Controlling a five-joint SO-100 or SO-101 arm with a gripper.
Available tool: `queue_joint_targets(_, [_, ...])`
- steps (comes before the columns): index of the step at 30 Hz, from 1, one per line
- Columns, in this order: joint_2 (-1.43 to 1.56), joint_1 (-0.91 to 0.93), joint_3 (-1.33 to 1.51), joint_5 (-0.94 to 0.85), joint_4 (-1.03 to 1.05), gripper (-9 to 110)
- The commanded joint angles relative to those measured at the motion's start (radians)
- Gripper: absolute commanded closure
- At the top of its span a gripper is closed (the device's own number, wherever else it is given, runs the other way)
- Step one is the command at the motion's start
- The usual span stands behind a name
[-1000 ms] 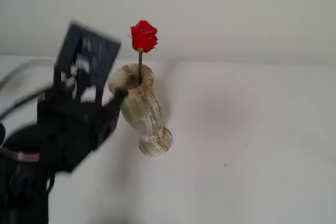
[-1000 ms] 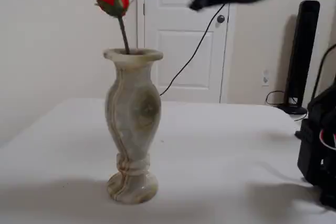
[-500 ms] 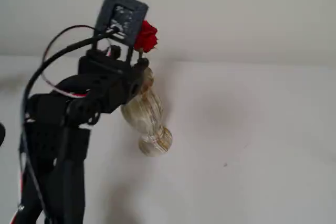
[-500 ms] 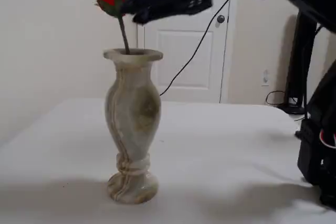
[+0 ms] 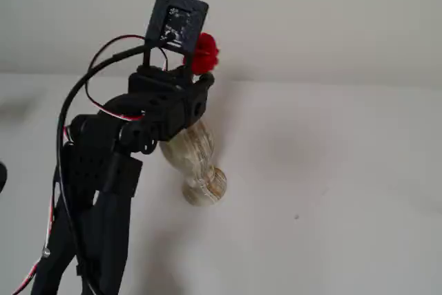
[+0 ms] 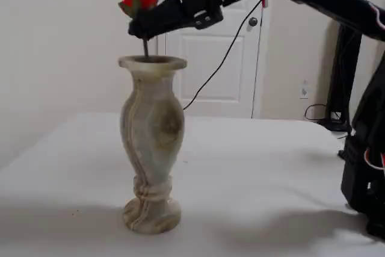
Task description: Pick up rose from vase and place it onto the table
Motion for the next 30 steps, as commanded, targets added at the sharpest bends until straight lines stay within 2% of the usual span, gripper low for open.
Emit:
queue_joint_targets(1, [0.044, 0.009, -0.071, -0.014, -0.023, 101])
queue_joint_targets(7, [0.106, 0.023, -0.101, -0.055, -0.029, 102])
queue_joint_targets(17, [0.144, 0.196, -0.296, -0.141, -0.031, 102])
queue_joint_targets(30, [0.219, 0.459, -0.311, -0.43, -0.196, 101])
